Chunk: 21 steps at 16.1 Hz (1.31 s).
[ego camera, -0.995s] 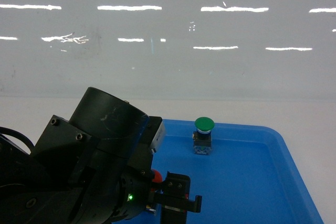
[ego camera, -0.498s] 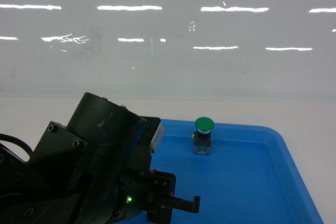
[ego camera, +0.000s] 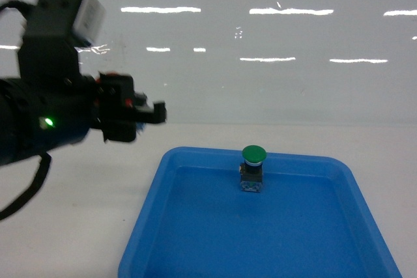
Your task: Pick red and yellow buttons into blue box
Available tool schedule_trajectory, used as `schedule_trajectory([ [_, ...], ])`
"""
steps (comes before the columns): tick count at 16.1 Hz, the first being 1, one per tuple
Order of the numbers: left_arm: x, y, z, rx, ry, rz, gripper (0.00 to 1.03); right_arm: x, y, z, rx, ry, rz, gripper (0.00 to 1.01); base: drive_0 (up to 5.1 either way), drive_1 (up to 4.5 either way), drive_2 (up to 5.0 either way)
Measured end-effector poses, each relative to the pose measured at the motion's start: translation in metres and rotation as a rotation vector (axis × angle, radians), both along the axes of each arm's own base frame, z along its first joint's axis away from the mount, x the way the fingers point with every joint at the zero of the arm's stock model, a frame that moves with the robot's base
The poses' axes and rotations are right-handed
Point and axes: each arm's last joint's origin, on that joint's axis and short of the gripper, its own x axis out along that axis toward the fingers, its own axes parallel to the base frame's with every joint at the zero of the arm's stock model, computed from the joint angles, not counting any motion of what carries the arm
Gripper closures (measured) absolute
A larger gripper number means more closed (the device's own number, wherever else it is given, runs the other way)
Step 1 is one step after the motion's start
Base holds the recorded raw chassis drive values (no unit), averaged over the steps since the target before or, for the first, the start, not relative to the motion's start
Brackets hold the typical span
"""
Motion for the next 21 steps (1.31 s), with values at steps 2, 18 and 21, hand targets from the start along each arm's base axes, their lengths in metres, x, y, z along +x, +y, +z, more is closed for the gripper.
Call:
schedule_trajectory([
  [2, -0.060, 0.070, 0.030, 0.007, -0.148, 0.176, 0.74, 0.000, 0.000, 0.000, 0.000, 0.000, 0.000, 0.73, 0.0, 0.00, 0.0],
  [18, -0.117, 0.051, 0.048, 0.017, -0.157, 0.151, 0.74, 0.000, 0.000, 0.000, 0.000, 0.000, 0.000, 0.73, 0.9, -0.60, -0.3],
  [21, -0.117, 0.051, 0.048, 0.017, -0.157, 0.150, 0.74, 0.000, 0.000, 0.000, 0.000, 0.001, 0.000, 0.73, 5.0, -2.42, -2.4],
])
